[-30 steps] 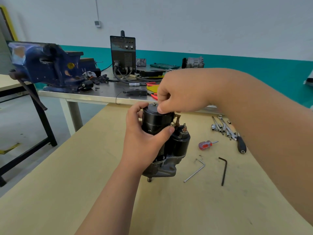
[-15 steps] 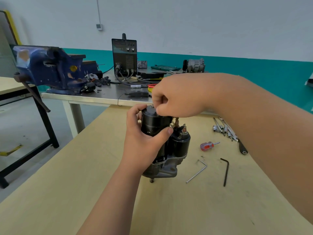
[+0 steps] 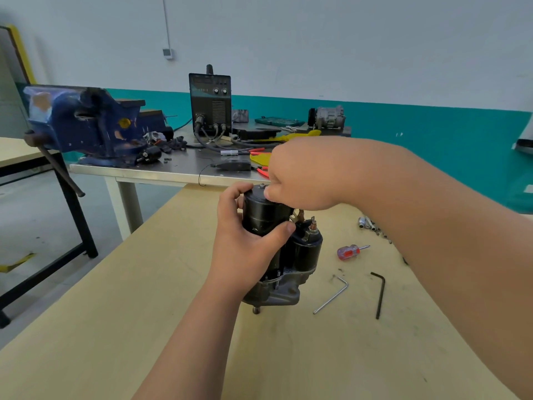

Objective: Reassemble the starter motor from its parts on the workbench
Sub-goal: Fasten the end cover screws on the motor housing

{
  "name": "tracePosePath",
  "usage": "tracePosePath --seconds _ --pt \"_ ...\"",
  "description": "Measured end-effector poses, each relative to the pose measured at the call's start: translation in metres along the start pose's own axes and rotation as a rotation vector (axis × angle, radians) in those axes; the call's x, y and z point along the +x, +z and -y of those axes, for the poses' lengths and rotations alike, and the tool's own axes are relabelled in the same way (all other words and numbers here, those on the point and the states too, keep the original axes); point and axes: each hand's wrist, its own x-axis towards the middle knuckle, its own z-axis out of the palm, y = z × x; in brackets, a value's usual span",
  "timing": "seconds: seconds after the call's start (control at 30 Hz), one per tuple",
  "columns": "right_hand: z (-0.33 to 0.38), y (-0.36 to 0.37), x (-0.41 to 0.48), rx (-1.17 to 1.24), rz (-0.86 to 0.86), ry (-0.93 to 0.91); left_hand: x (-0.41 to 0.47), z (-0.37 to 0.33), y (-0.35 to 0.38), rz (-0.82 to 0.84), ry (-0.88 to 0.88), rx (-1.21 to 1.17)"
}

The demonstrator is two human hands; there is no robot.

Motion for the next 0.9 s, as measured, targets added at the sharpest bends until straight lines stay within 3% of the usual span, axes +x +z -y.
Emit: tracePosePath --seconds 0.53,0.9 --pt "-0.001 0.004 -0.026 0.18 -0.082 -0.106 -0.014 -0.016 0.002 -0.037 0.112 -0.047" --pt "-0.068 0.016 -0.129 0.225 -0.022 0.111 -0.052 -0.044 0.122 0.012 0.125 -0.166"
